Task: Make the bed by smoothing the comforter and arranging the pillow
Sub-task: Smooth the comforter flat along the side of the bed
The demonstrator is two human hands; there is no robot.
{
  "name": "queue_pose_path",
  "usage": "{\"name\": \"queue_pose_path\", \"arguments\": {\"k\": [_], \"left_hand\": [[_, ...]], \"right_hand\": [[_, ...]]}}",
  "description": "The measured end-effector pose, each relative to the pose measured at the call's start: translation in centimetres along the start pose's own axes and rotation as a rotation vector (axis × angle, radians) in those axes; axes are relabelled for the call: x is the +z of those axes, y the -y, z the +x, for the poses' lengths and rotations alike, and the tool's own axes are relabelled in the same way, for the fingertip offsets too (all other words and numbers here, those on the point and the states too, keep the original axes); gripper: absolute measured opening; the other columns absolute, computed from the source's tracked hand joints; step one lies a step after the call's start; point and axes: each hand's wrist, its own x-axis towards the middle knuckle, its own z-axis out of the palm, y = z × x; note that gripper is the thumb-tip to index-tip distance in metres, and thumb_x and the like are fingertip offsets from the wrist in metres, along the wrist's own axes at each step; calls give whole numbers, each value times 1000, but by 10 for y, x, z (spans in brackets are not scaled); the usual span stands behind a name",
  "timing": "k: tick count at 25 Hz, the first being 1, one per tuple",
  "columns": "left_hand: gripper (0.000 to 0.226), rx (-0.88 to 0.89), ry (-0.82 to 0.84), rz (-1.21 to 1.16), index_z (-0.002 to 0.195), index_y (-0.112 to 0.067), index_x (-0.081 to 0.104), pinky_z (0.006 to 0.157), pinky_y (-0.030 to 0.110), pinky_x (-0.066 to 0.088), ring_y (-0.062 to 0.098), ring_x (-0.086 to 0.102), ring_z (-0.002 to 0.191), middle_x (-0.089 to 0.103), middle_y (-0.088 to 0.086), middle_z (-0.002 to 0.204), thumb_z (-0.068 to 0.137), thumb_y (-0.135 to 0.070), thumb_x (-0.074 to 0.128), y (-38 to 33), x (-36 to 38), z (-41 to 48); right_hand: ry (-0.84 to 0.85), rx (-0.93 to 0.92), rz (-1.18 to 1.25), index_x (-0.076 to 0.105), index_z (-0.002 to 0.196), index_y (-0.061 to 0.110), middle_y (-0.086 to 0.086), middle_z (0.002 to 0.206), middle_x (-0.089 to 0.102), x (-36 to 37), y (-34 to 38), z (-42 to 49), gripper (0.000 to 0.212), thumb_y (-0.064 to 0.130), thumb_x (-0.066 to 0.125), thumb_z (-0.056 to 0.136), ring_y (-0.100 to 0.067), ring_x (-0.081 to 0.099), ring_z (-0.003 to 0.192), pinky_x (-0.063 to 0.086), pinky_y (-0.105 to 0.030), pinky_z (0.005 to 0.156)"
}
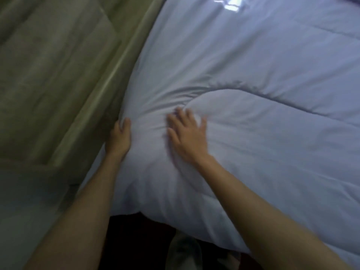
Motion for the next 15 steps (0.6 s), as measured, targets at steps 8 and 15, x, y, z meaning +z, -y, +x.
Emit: {"name": "queue_pose_path", "arguments": {"k": [8,15], "left_hand": [[59,-170,-262,128,144,-11,38,117,53,16,32,32,140,36,15,152,97,-43,19,11,13,-66],[62,908,-34,518,141,-12,43,113,54,17,35,37,139,39,17,150,88,-45,39,-106,153,-204]], "right_hand": [[-61,98,-185,26,148,35,-1,162,14,-35,-99,82,53,49,30,97,-24,12,149,3,-57,115],[-227,762,-100,22,149,32,-1,161,14,-95,-344,-100,59,53,23,94,-26,12,148,7,-62,115]]}}
